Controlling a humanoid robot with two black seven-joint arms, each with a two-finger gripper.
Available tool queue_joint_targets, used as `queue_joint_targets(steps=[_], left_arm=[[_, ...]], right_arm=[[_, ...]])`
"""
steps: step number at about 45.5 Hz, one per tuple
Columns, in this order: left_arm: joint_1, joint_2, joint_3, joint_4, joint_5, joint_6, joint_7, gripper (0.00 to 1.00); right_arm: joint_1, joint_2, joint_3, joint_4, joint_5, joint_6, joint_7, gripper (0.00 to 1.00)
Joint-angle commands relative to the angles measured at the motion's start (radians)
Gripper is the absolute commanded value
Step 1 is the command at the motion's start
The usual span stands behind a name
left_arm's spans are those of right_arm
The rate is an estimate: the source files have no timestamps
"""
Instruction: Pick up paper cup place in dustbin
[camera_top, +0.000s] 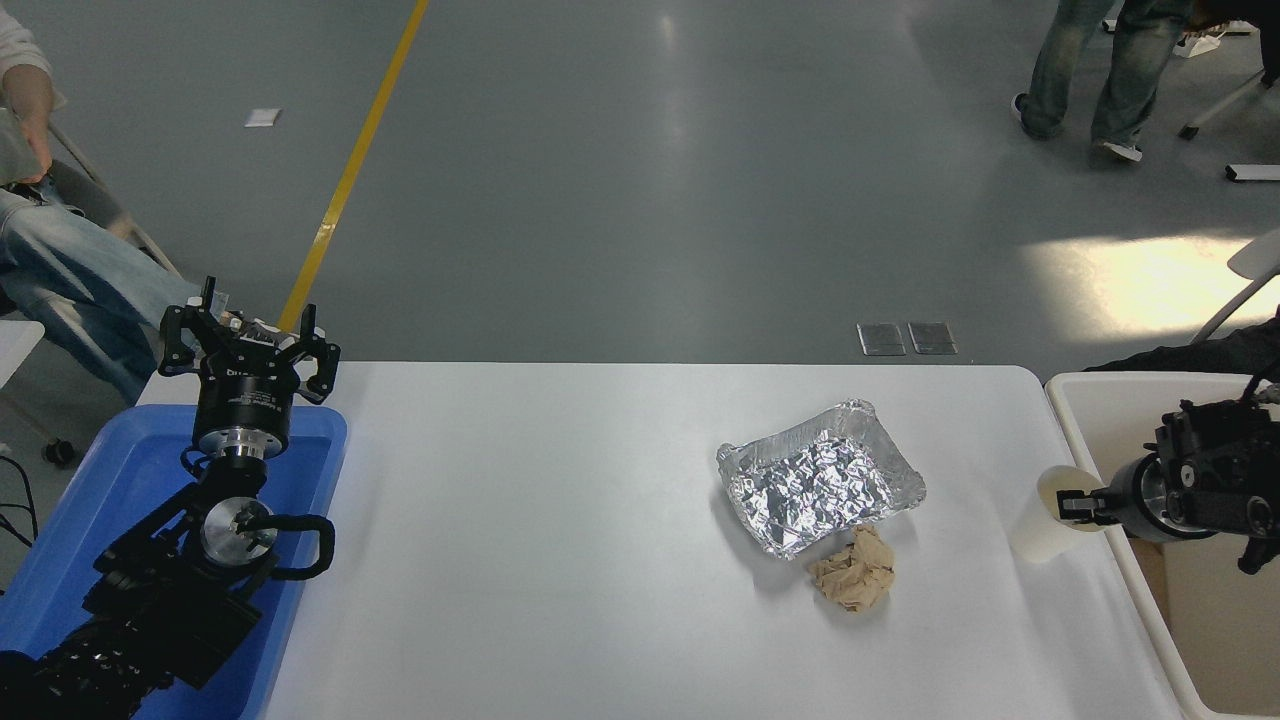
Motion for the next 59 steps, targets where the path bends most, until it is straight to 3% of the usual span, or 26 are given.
queue_joint_targets(steps=[1, 12, 24, 32, 43, 59], left_arm=[[0.000, 0.000, 0.000, 0.000, 0.001, 0.001, 0.000, 0.99], [0.000, 0.000, 0.000, 0.000, 0.001, 0.000, 0.000, 0.99], [0.000, 0.000, 0.000, 0.000, 0.001, 0.000, 0.000, 0.99], [0.000, 0.002, 0.000, 0.000, 0.001, 0.000, 0.000, 0.99], [0.000, 0.002, 0.000, 0.000, -0.001, 0.000, 0.000, 0.99], [0.000, 0.000, 0.000, 0.000, -0.003, 0.001, 0.000, 0.99]], right_arm=[[0.016, -0.003, -0.001, -0.001, 0.012, -0.001, -0.006, 0.00], [0.105, -0.031, -0.030, 0.057, 0.009, 0.010, -0.006, 0.00], [0.484, -0.106, -0.200, 0.437, 0.010, 0.020, -0.050, 0.00], [0.812, -0.172, -0.271, 0.626, 0.042, 0.189, -0.047, 0.00], [1.075, -0.222, -0.282, 0.652, 0.076, 0.411, -0.043, 0.00], [1.245, -0.225, -0.322, 0.654, 0.075, 0.516, -0.040, 0.00]])
